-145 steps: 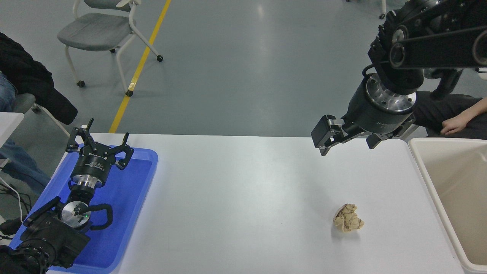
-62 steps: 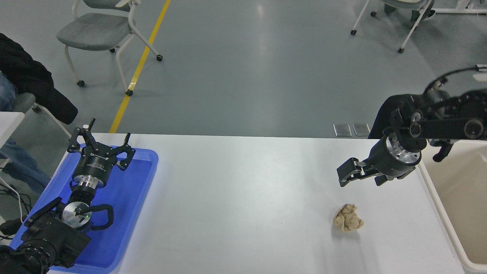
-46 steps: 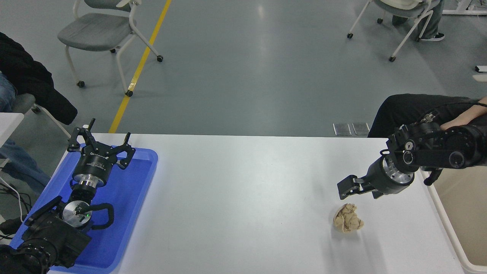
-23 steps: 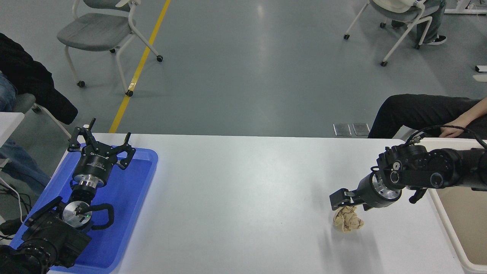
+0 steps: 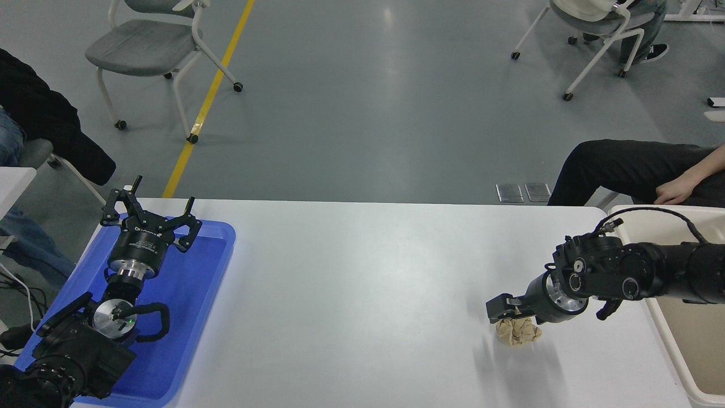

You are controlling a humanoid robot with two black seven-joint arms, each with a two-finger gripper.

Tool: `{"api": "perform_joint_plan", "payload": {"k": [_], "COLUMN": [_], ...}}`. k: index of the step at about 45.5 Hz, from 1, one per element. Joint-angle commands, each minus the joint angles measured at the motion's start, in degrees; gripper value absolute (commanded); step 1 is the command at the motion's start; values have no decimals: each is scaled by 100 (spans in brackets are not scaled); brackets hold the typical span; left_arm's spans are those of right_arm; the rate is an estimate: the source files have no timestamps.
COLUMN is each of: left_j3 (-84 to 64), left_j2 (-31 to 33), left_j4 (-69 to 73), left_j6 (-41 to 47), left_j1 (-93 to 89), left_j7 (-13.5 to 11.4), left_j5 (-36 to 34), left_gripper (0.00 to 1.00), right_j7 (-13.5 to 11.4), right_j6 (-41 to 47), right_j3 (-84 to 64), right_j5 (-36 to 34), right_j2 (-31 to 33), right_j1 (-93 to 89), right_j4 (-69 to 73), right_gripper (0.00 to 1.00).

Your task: Pick up paper ball place in dustbin

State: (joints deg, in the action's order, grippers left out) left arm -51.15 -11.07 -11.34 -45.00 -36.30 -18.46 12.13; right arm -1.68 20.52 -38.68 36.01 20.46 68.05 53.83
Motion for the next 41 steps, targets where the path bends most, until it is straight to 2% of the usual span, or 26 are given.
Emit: {"api": "perform_joint_plan", "payload": {"k": [1,4,8,11,13,15,16,28,41], "left_j3": [0,0,0,0,0,0,0,0,-8], "left_j2": [0,0,0,0,0,0,0,0,0], "left_j4": [0,0,0,18,0,0,18,0,0], "left_j6": [0,0,0,0,0,0,0,0,0], "left_j1": [0,0,0,0,0,0,0,0,0], "left_j7": [0,0,0,0,0,0,0,0,0], "left_j5": [0,0,-8,-8,0,0,0,0,0], "left_gripper": [100,100,100,100,100,100,100,100,100], "right_j7": [27,27,27,18,18,18,18,1,1], "right_j6": [-224,-233,-242,-233,-233,-224,-224,-136,356], "right_j3": [9,9,9,0,-8,-26,-35,-79,-1036], "right_j5": [12,12,29,29,29,29,21,3,-94], "right_j2": [-16,-16,-16,-25,-25,-25,-25,230,810], "right_j1": [-169,-187,-204,-196,-187,-187,-187,173,1991], "right_j4": [-49,-49,-57,-145,-180,-180,-180,-49,979], "right_gripper": [86,77,58,39,17,9,0,0,0]}}
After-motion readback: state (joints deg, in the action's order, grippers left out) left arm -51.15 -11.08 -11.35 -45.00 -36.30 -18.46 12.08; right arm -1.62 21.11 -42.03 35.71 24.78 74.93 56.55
